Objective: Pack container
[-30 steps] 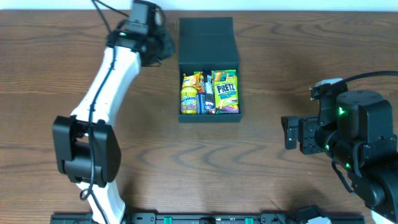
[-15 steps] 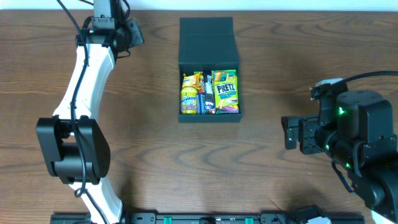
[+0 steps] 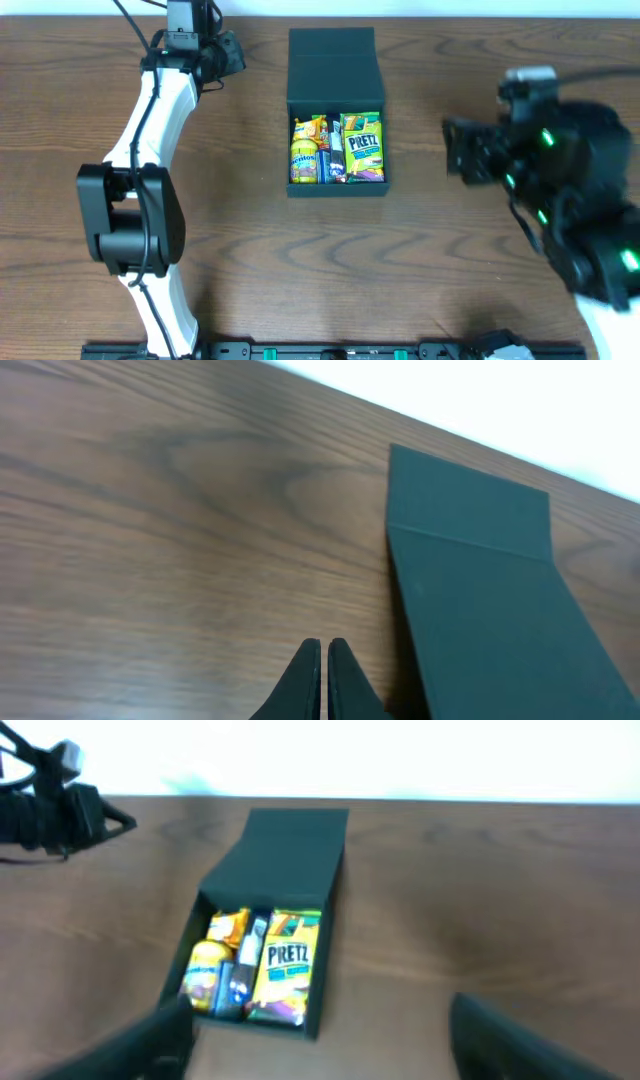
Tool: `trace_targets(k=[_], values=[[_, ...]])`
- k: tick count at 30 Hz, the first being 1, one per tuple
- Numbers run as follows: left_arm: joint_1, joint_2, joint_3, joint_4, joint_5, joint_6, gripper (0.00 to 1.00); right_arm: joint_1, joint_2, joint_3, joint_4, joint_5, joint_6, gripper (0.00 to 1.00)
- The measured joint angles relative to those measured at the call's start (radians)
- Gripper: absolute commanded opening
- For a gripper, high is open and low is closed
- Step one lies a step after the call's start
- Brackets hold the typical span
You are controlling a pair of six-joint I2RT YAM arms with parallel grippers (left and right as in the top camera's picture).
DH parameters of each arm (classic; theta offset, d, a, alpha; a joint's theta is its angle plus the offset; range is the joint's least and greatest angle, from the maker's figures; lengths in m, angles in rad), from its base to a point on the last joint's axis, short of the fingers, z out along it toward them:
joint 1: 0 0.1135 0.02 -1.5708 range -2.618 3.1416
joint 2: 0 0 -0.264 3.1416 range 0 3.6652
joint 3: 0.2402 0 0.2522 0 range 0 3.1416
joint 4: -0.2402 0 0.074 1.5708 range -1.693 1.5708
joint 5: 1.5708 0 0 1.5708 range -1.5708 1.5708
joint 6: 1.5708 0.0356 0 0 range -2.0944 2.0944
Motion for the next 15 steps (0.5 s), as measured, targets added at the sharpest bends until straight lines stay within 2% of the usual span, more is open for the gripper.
trace_targets(k=[2,7,15], values=[[-0.006,0.018,0.0,0.012,0.018,-0.01,0.06,-0.014,0.091,0.0,0.055,-0.004,0.01,0.01],[-0.037,0.055,0.0,0.038,0.046,-0.03,0.06,-0.087,0.383,0.0,0.228,-0.073,0.057,0.01],[-0.066,0.062,0.0,0.055,0.067,-0.004,0.06,-0.212,0.661,-0.001,0.409,-0.272,0.127,0.02]])
